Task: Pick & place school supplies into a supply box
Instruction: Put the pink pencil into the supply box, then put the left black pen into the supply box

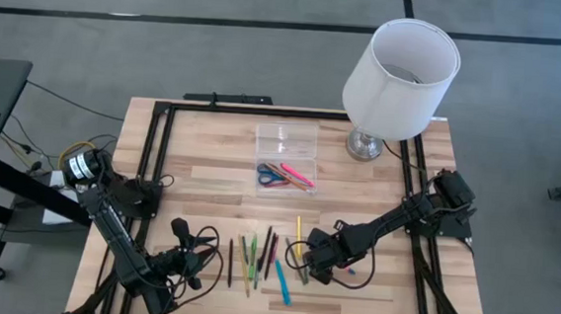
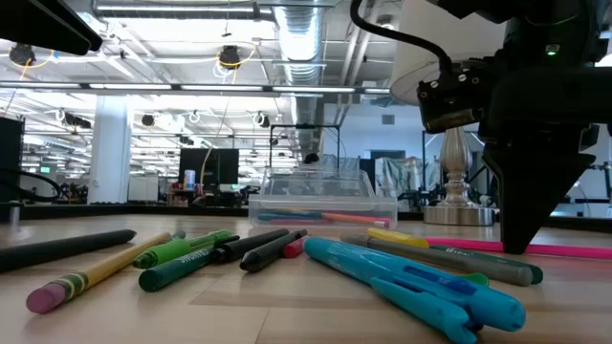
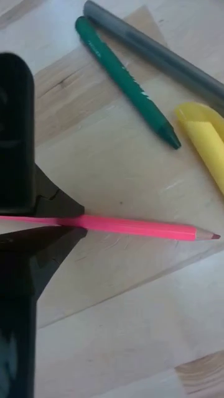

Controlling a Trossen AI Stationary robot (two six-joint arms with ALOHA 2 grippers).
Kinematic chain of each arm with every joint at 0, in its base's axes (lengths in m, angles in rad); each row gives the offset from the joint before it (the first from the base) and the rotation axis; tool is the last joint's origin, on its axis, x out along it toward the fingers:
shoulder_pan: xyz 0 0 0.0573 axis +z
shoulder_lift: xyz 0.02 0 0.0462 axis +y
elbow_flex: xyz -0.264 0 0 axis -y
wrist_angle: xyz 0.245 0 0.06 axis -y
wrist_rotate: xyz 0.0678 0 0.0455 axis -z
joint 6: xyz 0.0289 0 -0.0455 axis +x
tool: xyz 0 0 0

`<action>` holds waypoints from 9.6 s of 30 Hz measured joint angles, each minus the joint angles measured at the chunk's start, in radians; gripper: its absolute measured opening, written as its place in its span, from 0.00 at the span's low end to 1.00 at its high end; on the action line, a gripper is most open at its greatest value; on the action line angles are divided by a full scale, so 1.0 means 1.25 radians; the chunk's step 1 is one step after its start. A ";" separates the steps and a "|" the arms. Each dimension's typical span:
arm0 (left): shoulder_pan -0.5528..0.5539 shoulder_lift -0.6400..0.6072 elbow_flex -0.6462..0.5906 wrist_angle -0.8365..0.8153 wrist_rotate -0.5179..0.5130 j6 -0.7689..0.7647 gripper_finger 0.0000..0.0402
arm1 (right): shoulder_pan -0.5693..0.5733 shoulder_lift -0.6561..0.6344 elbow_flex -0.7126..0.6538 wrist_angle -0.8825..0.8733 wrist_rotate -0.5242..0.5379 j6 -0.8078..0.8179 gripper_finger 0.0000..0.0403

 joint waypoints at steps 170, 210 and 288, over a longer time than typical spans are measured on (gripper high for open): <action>0.234 0.051 -0.001 0.079 0.308 0.050 0.28 | 0.274 -0.312 -0.339 0.726 0.689 -0.530 0.30; 0.298 0.051 0.061 0.263 0.684 0.153 0.28 | 0.266 -0.314 -0.339 0.720 0.686 -0.575 0.30; 0.347 0.134 0.053 0.204 0.726 -0.206 0.51 | 0.202 -0.314 -0.338 0.720 0.576 -0.635 0.30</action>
